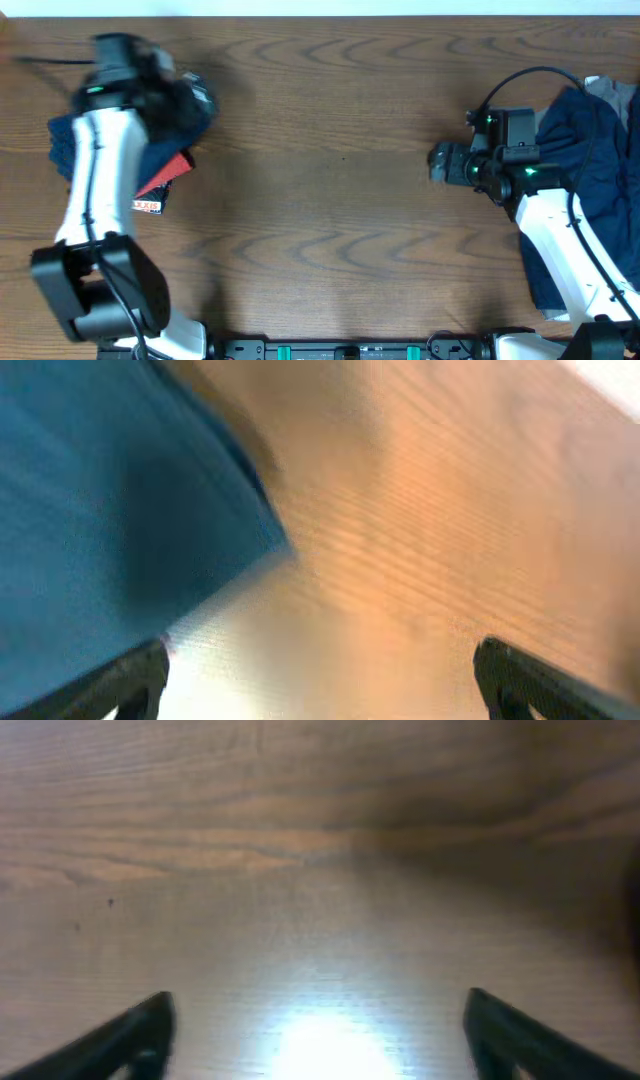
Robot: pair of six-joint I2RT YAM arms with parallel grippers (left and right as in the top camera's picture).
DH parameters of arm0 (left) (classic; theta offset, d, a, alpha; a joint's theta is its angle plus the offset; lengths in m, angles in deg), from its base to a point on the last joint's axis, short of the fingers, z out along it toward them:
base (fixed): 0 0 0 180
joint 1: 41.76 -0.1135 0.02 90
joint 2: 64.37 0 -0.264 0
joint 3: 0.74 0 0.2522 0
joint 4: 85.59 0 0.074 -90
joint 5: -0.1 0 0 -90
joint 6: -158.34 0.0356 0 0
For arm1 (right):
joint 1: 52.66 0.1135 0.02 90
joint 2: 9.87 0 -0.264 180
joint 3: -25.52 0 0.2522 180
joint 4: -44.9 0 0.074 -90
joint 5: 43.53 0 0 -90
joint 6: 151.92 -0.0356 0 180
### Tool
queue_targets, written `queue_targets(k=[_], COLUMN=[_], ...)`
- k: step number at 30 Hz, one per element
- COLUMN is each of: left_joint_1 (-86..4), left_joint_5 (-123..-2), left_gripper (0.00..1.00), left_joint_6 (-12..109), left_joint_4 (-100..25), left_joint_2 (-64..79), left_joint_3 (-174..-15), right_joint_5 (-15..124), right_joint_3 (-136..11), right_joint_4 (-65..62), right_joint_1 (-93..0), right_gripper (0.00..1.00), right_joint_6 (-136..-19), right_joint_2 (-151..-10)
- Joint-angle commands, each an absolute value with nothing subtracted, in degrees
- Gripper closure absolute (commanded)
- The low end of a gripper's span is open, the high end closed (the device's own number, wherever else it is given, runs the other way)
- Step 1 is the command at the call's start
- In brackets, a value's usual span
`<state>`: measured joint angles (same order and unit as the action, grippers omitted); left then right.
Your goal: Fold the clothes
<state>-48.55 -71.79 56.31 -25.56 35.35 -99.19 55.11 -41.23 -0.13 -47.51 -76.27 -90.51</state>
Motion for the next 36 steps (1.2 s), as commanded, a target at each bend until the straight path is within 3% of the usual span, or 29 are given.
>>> queue_targets(k=[1, 8, 13, 19, 22, 28, 36], left_joint_1=[-43.5, -37.9, -36.2, -34.8, -33.8, -29.3, -29.2], left_joint_5=[-78.0, -78.0, -78.0, -78.0, -79.0, -92.9, -93.0], left_gripper=[0.02, 0.02, 0.02, 0.02, 0.02, 0.02, 0.02], left_joint_6=[58.7, 58.6, 58.7, 55.9, 54.5, 50.5, 50.5], left_joint_4=[-17.5, 6.3, 12.8, 3.5, -6.2, -20.5, -21.8], left_joint_2=[37.3, 37.5, 35.3, 21.6, 7.9, -23.7, -47.9], left_joint_3=[-99.1, -99.1, -96.3, -85.1, -76.7, -62.7, -60.9], right_joint_5=[57.1, 57.9, 57.9, 55.9, 51.6, 40.4, 40.5], right_joint_3=[-41.7, -41.7, -41.7, -39.8, -35.6, -26.4, -24.7], right_joint_4=[-3.6, -19.7, -27.2, -26.0, -21.3, -18.0, -22.7], right_joint_1=[-47.8, -47.8, -47.8, -47.7, -46.7, -44.2, -44.2], right_gripper=[0.01, 0.01, 0.01, 0.01, 0.01, 0.01, 0.01], right_joint_6=[-74.0, -76.2, -76.9, -77.9, -79.6, -85.3, -85.3], right_joint_2=[-90.9, -90.5, -87.7, -75.4, -64.1, -37.7, -22.1])
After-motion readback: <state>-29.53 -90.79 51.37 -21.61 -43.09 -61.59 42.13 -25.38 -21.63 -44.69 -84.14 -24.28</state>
